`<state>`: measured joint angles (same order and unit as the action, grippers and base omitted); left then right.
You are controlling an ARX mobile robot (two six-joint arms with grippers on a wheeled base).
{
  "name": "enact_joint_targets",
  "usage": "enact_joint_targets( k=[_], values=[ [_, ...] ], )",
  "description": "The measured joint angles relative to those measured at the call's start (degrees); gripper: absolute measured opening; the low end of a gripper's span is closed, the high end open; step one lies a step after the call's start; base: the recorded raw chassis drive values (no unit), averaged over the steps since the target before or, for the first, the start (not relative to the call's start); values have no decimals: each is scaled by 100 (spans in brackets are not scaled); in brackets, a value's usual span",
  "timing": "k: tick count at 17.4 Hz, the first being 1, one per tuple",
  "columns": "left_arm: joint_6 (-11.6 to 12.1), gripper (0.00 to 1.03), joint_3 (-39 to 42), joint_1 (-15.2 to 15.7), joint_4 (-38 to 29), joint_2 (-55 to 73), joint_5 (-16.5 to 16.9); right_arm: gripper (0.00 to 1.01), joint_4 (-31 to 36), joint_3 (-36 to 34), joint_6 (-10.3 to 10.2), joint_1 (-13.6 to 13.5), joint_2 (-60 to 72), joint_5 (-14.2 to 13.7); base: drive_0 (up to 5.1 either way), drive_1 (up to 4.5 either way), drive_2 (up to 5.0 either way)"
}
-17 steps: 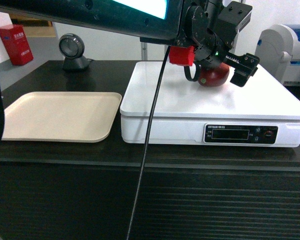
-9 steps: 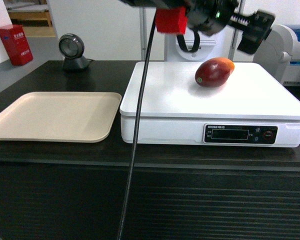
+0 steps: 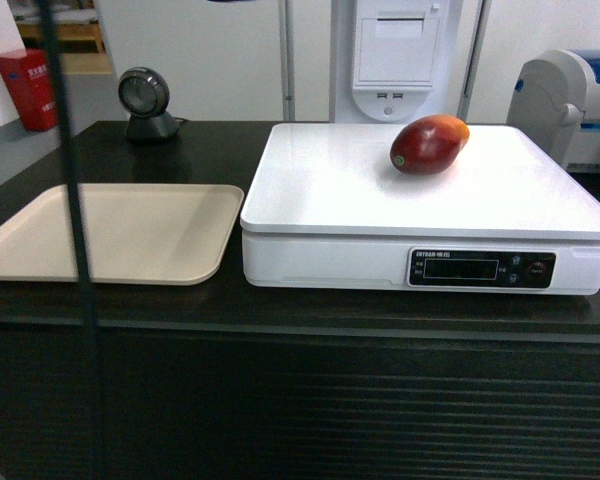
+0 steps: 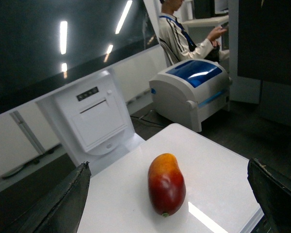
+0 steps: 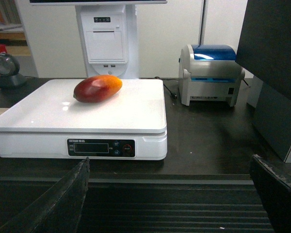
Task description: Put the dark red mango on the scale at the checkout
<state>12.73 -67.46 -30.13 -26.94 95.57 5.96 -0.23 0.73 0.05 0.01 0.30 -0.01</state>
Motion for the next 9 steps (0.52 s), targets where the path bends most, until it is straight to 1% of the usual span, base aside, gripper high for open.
enact_joint_targets(
  k=[1, 3, 5, 6, 7, 8, 9],
  values=[
    [-46, 98, 422, 83, -109, -413, -81, 98, 0, 0, 0, 0, 0, 0, 0, 0, 0],
    [-85, 98, 960, 223, -151, -901, -151, 98, 0, 0, 0, 0, 0, 0, 0, 0, 0],
    [-118, 98, 1241, 343, -146, -1067, -190, 98, 0, 0, -2, 0, 0, 0, 0, 0, 0],
    [-186, 98, 1331, 372, -146, -1119, -190, 98, 0, 0, 0, 0, 0, 0, 0, 0, 0],
    [-232, 98, 1388, 402, -177, -1174, -260, 98, 0, 0, 0, 0, 0, 0, 0, 0, 0],
    [-498, 89, 1602, 348, -503, -1309, -1130, 98, 0, 0, 0, 0, 0, 0, 0, 0, 0],
    [-844, 77, 2251, 522, -785, -1777, -2100, 98, -2, 0, 0, 0, 0, -2, 0, 0, 0]
  ],
)
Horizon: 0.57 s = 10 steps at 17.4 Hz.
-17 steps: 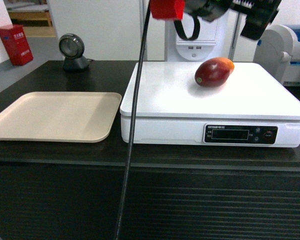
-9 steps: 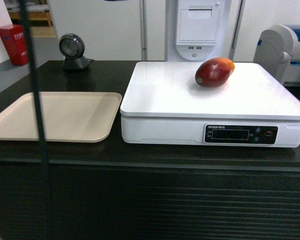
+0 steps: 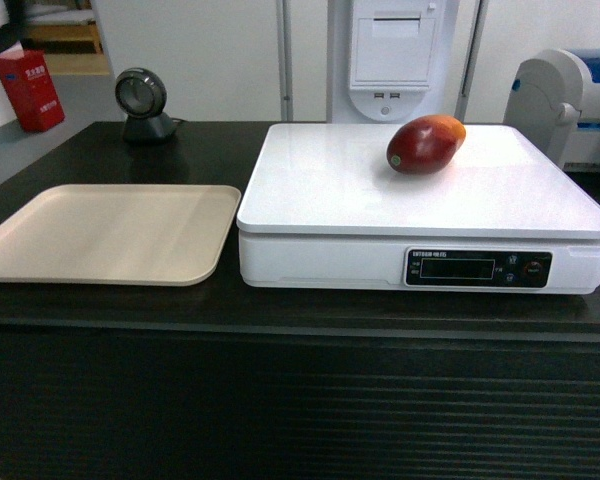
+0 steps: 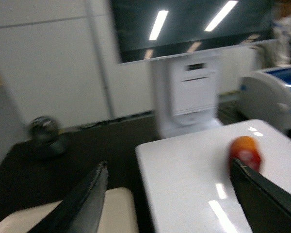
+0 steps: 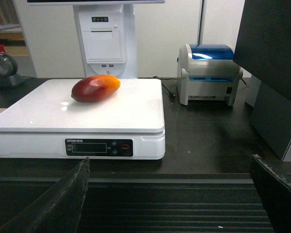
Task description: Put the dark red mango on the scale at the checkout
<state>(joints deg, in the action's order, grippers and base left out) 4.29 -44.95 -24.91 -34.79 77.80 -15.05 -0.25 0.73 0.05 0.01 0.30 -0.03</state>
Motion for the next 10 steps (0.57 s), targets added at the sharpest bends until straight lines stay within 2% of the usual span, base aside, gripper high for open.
enact_joint_targets(
  k=[1, 3, 6, 8, 10],
  values=[
    [-140, 67, 557, 343, -17, -466, -284, 98, 0, 0, -2, 0, 0, 0, 0, 0, 0],
    [-304, 49, 1556, 938, -162, -1292, -280, 98, 0, 0, 0, 0, 0, 2, 0, 0, 0],
    [-389, 21, 2448, 1165, -330, -1947, 225, 98, 2, 0, 0, 0, 0, 4, 0, 0, 0],
    [-391, 3, 2859, 1394, -339, -2236, 404, 98, 2, 0, 0, 0, 0, 2, 0, 0, 0],
    [-411, 2, 3211, 1615, -332, -2677, 577, 98, 2, 0, 0, 0, 0, 2, 0, 0, 0]
  ],
)
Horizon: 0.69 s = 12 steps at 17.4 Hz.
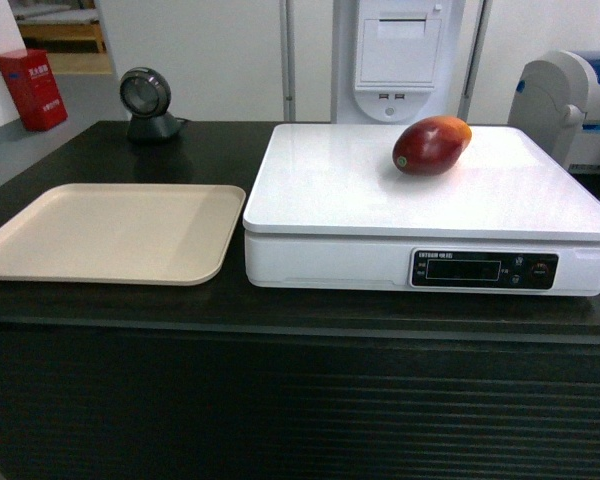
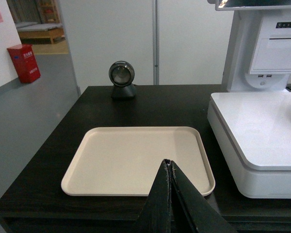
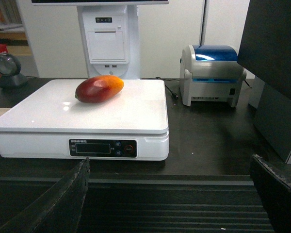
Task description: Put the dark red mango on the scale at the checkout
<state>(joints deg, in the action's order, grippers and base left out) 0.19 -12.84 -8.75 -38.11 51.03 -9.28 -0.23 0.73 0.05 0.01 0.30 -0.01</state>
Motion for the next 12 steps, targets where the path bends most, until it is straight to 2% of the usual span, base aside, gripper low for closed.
enact_joint_targets(
  k=[5, 6, 7, 12],
  values=[
    [0, 2, 599, 348, 350, -911, 382, 98, 0, 0, 0, 0, 0, 0, 0, 0, 0],
    [0, 2, 669, 496, 433, -1078, 555, 98, 0, 0, 0, 0, 0, 0, 0, 0, 0],
    [2, 2, 769, 841, 562, -1305, 876, 98, 4, 0, 0, 0, 0, 0, 0, 0, 0],
    [-2, 2, 1038, 866, 1200, -2212, 927, 98, 0, 0, 0, 0, 0, 0, 0, 0, 0]
  ],
)
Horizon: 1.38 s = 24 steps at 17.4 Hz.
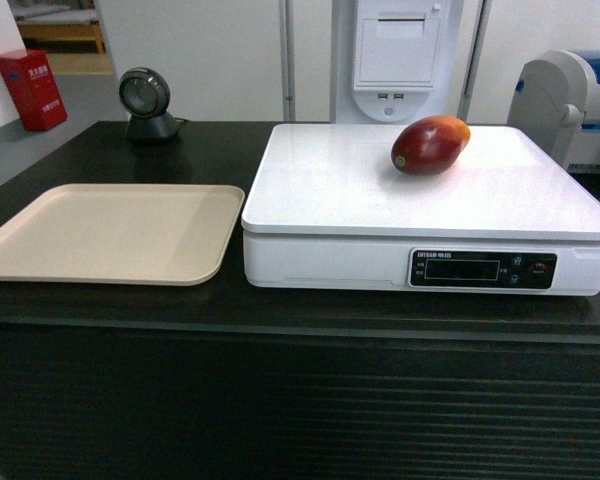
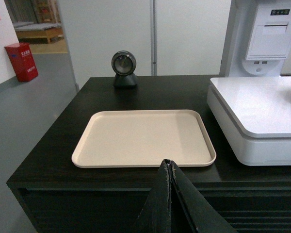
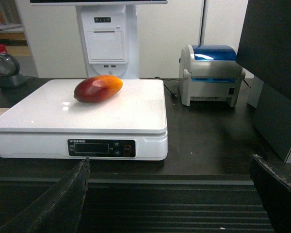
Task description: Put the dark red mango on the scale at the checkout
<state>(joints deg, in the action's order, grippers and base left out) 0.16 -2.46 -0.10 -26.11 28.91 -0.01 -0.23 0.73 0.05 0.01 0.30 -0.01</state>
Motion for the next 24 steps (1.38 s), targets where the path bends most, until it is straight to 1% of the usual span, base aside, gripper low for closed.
enact_joint_targets(
  k=[1, 7, 10, 13, 16, 18, 19, 21, 24],
  values=[
    [0, 2, 138, 0, -295, -31, 2, 98, 2, 0, 0, 0, 0, 0, 0, 0, 0],
    [0, 2, 190, 0, 693, -970, -2, 98, 0, 0, 0, 0, 0, 0, 0, 0, 0],
    [-2, 2, 190, 0, 1082, -1381, 0, 98, 0, 0, 0, 0, 0, 0, 0, 0, 0],
    [0, 2, 190, 0, 1425, -1707, 0, 98, 0, 0, 0, 0, 0, 0, 0, 0, 0],
    [0, 2, 190, 0, 1628, -1912, 0, 98, 0, 0, 0, 0, 0, 0, 0, 0, 0],
    [-2, 2, 186, 0, 2590, -2549, 20, 98, 0, 0, 0, 0, 0, -2, 0, 0, 0],
    [0, 2, 184, 0, 2557, -2848, 0, 98, -2, 0, 0, 0, 0, -2, 0, 0, 0],
    [2, 2, 184, 4, 2667, -2839, 7, 98, 4, 0, 0, 0, 0, 0, 0, 0, 0],
    [0, 2, 184, 4, 2636, -2839, 0, 98, 4, 0, 0, 0, 0, 0, 0, 0, 0]
  ],
)
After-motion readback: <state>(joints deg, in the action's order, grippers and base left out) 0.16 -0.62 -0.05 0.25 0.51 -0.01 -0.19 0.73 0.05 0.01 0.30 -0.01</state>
